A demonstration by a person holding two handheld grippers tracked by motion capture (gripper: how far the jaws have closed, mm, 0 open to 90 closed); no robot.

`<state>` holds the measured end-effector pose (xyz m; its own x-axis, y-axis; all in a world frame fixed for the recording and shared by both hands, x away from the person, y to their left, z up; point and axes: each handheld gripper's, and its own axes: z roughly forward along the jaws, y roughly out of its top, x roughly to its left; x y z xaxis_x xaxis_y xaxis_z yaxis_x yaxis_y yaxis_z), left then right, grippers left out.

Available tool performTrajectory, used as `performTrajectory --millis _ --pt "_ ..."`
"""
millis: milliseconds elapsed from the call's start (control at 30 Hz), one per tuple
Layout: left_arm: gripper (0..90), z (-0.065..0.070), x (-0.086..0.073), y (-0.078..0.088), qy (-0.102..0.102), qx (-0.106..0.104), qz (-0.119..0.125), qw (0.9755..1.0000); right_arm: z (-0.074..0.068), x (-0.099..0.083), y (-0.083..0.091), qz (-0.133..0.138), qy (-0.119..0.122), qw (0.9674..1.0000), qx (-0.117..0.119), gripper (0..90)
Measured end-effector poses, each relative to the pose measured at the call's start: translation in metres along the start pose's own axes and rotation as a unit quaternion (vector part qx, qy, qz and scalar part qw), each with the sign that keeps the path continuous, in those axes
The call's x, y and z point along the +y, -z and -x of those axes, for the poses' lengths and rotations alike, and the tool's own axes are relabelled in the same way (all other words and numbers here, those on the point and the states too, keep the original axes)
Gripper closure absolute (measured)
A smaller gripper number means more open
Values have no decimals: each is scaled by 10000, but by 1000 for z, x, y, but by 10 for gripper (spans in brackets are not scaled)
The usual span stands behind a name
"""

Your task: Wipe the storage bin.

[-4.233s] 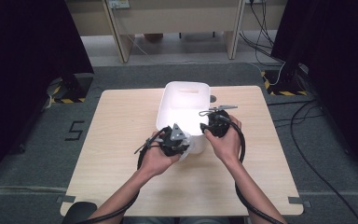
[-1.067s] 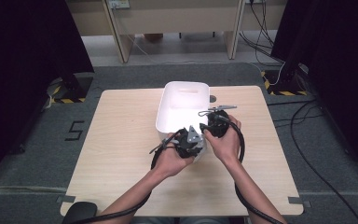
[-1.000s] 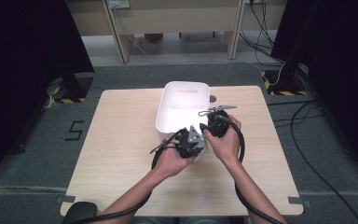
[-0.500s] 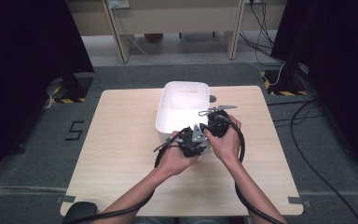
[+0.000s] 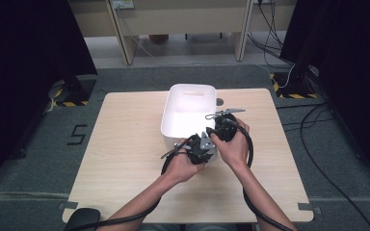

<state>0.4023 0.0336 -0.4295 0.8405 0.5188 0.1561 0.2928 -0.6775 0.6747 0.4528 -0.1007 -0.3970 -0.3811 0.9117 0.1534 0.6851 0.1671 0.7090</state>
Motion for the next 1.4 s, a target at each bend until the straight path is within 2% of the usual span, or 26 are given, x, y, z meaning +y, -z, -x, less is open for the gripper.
performTrajectory --millis 533,1167,1400 --pt "767 2 -19 -27 179 -102 -249 9995 1 0 0 14 -23 10000 39 614" --pt "763 1 -18 -27 220 -164 -277 9992 1 0 0 8 -13 10000 36 612" --pt "761 2 -21 -11 116 -157 -271 9994 0 0 0 7 -18 10000 5 625"
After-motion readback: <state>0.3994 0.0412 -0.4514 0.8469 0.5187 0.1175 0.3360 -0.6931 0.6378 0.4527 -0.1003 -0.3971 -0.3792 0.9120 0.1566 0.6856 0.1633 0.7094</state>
